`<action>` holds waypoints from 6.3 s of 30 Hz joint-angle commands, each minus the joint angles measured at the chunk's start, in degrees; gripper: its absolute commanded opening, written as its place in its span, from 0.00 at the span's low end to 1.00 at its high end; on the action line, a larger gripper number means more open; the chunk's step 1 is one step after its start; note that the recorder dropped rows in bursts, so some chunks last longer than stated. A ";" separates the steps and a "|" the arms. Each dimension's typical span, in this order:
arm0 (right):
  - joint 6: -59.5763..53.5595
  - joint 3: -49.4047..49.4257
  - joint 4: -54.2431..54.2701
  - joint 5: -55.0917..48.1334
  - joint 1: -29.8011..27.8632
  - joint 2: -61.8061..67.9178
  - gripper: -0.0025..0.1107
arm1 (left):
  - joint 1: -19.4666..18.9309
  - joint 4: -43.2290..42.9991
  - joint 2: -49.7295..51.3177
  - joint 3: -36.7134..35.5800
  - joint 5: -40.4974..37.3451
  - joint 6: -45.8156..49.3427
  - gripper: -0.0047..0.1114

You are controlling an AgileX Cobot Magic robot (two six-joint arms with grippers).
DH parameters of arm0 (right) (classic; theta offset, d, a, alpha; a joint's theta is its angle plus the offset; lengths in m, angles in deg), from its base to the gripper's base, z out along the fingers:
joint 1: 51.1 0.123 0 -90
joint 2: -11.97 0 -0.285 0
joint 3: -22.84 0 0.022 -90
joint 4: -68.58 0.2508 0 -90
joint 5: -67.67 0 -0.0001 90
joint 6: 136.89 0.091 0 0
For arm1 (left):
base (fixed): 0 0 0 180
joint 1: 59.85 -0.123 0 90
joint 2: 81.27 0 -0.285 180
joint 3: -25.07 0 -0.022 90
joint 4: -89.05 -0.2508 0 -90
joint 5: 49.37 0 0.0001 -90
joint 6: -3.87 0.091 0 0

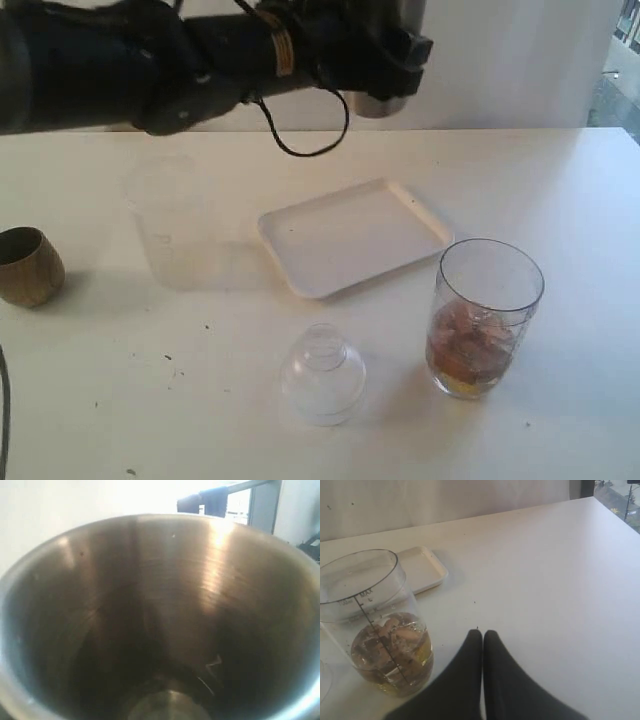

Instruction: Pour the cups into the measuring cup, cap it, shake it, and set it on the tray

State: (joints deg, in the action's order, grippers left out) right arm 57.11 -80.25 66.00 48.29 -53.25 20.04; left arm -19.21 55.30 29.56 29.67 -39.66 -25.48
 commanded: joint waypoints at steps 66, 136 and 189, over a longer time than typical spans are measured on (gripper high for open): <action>-0.17 0.31 -0.28 0.11 -0.28 -0.29 0.02 | -24.56 29.68 2.71 -69.53 60.25 28.59 0.04; -0.17 0.31 -0.28 0.11 -0.28 -0.29 0.02 | -24.56 17.40 -62.49 -81.70 35.87 14.14 0.04; -0.17 0.31 -0.28 -0.20 -0.28 -0.29 0.02 | -24.80 36.50 -103.04 -56.55 -39.33 25.37 0.04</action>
State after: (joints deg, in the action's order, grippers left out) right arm 57.11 -80.25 66.00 48.06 -53.25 20.04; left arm -43.76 91.45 -73.33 -26.51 -79.15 -0.35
